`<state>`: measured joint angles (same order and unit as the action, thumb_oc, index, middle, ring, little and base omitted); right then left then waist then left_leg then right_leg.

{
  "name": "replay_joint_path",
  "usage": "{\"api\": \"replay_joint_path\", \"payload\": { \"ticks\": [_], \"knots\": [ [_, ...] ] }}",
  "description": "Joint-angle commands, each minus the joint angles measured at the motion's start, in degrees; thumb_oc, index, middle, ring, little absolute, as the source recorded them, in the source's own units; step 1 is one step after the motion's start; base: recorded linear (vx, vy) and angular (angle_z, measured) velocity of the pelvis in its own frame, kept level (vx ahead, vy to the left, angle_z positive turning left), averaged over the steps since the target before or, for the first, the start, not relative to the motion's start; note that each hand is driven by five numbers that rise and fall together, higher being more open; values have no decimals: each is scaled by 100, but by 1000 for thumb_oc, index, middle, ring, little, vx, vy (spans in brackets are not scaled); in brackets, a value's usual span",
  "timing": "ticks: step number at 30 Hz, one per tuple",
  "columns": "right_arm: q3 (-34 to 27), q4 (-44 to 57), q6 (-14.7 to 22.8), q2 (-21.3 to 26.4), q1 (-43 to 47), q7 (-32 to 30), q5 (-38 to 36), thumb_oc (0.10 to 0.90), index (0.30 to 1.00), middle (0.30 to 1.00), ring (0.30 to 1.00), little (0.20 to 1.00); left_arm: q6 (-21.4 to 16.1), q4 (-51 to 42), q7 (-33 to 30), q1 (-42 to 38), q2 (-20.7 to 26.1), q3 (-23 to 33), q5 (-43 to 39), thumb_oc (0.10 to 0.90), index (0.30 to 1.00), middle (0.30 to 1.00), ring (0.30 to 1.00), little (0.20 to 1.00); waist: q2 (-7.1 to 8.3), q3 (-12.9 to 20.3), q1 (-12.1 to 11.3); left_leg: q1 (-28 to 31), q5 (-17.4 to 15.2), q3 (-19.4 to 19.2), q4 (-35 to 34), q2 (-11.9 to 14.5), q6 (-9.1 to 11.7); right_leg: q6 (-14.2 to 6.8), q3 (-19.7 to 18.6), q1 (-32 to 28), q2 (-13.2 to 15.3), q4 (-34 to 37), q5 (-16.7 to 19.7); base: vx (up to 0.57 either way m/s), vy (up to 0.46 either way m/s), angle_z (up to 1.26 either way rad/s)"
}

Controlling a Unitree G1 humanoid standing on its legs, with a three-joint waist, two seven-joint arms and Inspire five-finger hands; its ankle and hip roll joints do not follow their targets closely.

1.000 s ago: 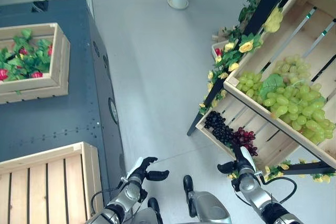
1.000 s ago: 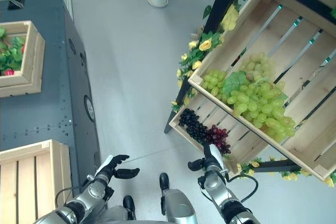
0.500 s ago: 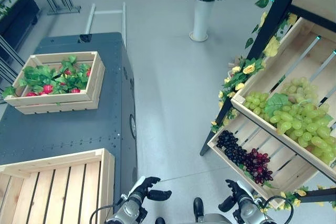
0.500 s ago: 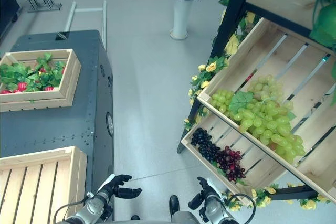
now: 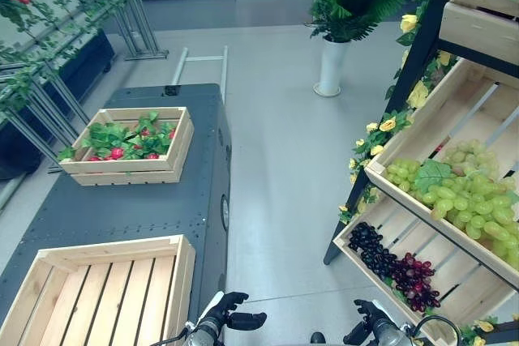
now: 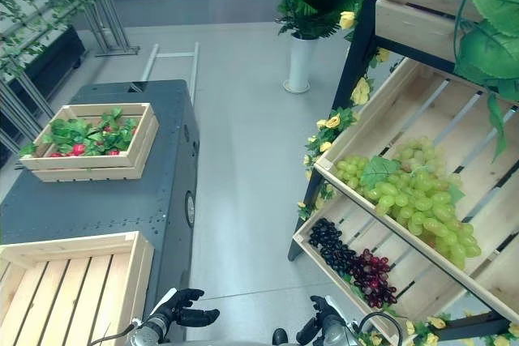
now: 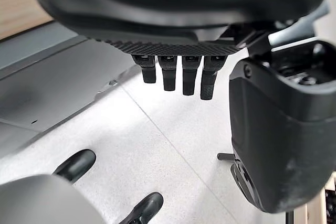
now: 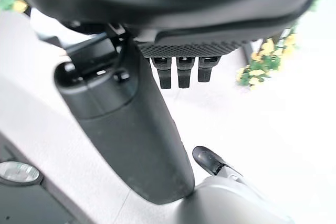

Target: Pick up the fruits from the basket on one side to the basket on the other side

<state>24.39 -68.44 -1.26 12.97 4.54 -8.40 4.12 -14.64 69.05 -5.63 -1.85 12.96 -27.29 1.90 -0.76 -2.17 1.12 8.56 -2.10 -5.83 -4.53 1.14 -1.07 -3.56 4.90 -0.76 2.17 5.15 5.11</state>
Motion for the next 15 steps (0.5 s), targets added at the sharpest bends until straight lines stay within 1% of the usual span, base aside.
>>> {"api": "replay_joint_path", "payload": {
  "ticks": [1, 5, 10, 15],
  "knots": [
    [1, -382, 271, -108, 275, 172, -25, 800, 900, 900, 900, 900, -354, 229, 37, -402, -156, 153, -60, 800, 900, 900, 900, 900, 161, -159, 10, -202, -204, 121, 63, -373, -238, 153, -59, -390, -220, -135, -518, 23, -25, 15],
    [-4, -429, 165, -116, 258, 263, 9, 800, 900, 900, 900, 900, -357, 218, -29, -355, -151, 179, -5, 800, 900, 900, 900, 900, 155, -132, 16, -134, -213, 121, 39, -364, -235, 156, -68, -457, -233, -103, -528, 16, -10, 4],
    [-118, -621, 150, -134, 242, 257, -168, 800, 900, 900, 900, 900, -194, 231, 124, -328, -183, 157, -44, 800, 900, 900, 900, 900, 130, -137, 3, -86, -210, 122, 44, -355, -227, 165, -20, -522, -235, -98, -537, 0, 0, 0],
    [-179, -675, 194, -137, 228, 267, -91, 800, 900, 900, 900, 900, -187, 267, 265, -301, -203, 172, -65, 800, 900, 900, 900, 900, 119, -149, 12, -49, -201, 129, 12, -362, -232, 168, -19, -549, -239, -82, -531, 0, 0, 0]
  ]
}}
